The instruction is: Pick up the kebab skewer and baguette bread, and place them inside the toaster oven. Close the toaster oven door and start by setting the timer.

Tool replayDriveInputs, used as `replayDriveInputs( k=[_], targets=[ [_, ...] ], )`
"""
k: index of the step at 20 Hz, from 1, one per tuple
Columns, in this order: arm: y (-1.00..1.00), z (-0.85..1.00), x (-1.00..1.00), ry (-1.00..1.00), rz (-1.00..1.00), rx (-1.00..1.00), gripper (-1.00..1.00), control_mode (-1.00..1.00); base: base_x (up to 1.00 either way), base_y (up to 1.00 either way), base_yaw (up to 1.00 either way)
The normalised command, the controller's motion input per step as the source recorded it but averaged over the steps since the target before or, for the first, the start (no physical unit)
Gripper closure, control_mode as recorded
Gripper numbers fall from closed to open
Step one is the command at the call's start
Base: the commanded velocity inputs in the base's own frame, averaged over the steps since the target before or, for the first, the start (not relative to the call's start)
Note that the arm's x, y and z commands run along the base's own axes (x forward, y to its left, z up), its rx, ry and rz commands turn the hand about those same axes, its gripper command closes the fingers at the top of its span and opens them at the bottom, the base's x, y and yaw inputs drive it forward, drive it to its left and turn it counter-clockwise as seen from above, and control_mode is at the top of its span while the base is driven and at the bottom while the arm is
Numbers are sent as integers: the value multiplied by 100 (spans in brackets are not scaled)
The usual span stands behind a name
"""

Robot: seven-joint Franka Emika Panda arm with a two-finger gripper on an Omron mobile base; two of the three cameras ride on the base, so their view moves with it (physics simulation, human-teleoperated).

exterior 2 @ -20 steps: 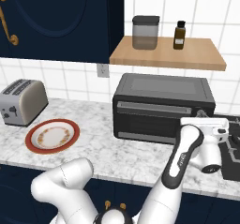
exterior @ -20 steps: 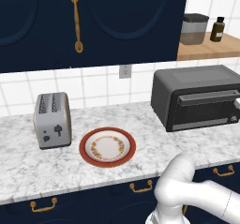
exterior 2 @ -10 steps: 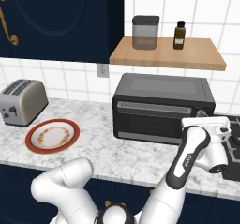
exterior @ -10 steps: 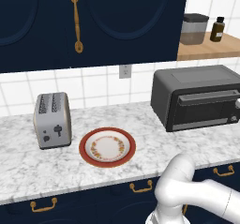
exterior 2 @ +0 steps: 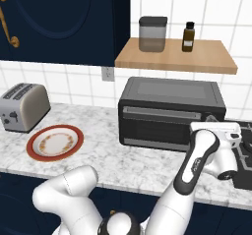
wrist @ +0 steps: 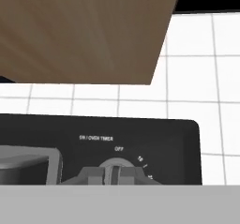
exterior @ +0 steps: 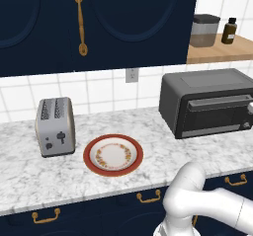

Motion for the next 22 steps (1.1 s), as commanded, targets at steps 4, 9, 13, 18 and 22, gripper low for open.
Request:
replayDriveInputs(
  k=[4, 9, 13, 18, 22],
  targets=[
    [36, 0, 45, 4, 0, 7, 100, -100, 0, 0, 0],
    [30, 0, 45, 2, 0, 11, 100, -100, 0, 0, 0],
    [25, 0, 41, 0, 0, 12, 100, -100, 0, 0, 0],
    [20, 0, 44, 0, 0, 13, 100, -100, 0, 0, 0],
    [6, 0, 32, 0, 0, 16, 100, -100, 0, 0, 0]
  ],
)
